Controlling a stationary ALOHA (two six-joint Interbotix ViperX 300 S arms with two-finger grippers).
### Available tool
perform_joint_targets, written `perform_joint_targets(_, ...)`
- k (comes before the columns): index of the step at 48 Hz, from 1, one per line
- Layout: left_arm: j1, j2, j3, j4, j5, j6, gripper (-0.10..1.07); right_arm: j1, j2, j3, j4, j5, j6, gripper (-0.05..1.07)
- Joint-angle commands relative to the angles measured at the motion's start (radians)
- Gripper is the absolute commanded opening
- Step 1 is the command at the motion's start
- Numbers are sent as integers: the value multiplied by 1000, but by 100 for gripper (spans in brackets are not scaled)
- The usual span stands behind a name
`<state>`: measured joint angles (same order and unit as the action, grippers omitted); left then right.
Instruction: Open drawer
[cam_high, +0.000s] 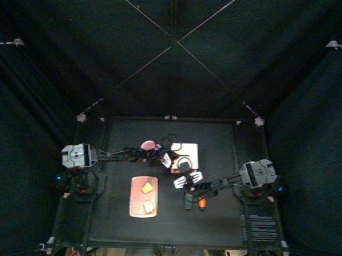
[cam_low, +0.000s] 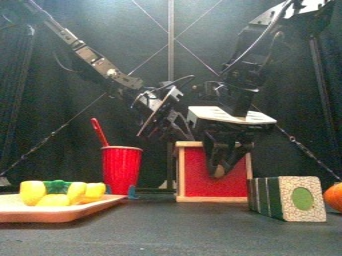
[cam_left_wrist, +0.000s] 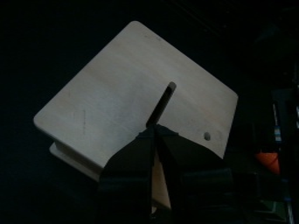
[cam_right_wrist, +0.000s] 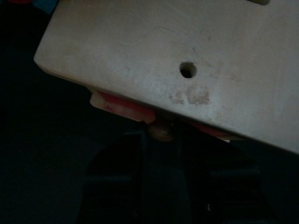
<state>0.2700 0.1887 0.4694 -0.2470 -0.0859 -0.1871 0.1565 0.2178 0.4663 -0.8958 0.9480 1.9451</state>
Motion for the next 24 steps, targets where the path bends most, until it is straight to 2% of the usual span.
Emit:
perform_joint_targets(1,3,2,-6,0,9,0,49,0,-20,-3,2,-8,2,44)
perform_joint_targets(11,6,2,-8,0,11,0,49,23,-31,3,20,-31,-11,44)
perform_joint_targets(24,6,0,-8,0,12,0,49,44,-49,17,78,-149,-67,44)
